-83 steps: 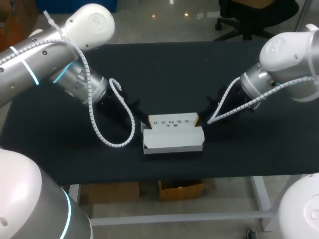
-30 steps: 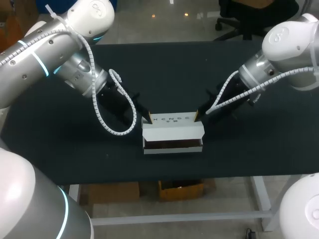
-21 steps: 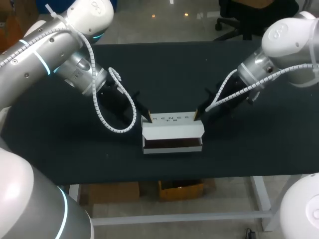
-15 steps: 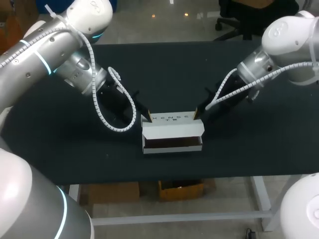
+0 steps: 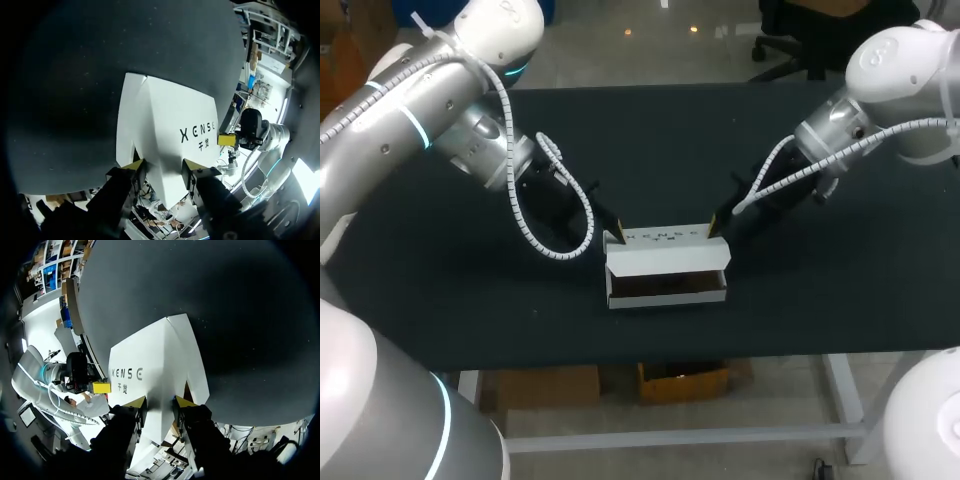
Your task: Assemble the packaging by folding the flat box into shape, placing the metal phone stand inside, and closing the box properly
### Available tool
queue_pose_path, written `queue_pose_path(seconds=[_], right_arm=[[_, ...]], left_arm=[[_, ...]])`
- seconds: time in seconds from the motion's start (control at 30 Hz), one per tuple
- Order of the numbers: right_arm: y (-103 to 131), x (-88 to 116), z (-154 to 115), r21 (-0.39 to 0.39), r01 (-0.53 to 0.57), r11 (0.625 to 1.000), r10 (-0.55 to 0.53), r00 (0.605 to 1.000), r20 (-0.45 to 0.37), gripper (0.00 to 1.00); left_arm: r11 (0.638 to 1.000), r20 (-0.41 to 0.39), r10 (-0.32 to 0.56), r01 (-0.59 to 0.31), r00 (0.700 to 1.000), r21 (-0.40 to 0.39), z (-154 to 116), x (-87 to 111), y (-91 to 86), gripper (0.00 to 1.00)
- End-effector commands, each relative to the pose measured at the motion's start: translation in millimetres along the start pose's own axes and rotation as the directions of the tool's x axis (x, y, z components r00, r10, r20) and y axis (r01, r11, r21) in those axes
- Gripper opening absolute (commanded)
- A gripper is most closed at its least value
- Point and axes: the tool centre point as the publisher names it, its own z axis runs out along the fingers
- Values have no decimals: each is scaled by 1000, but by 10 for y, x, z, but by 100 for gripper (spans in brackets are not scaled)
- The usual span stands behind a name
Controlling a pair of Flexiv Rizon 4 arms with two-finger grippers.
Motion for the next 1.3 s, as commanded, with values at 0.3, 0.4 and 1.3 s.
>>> queue_pose_path(seconds=[0.3,0.4,1.3], right_arm=[[11,124,42,35,-3,999,2,1000,3,32],[2,132,44,36,-3,999,3,1000,5,32],[-111,117,64,51,-23,998,23,1000,2,33]], left_arm=[[996,7,-13,14,1000,-85,40,94,-34,47],[996,6,-13,14,1000,-94,43,101,-29,47],[991,9,-25,26,1000,-132,77,130,7,47]])
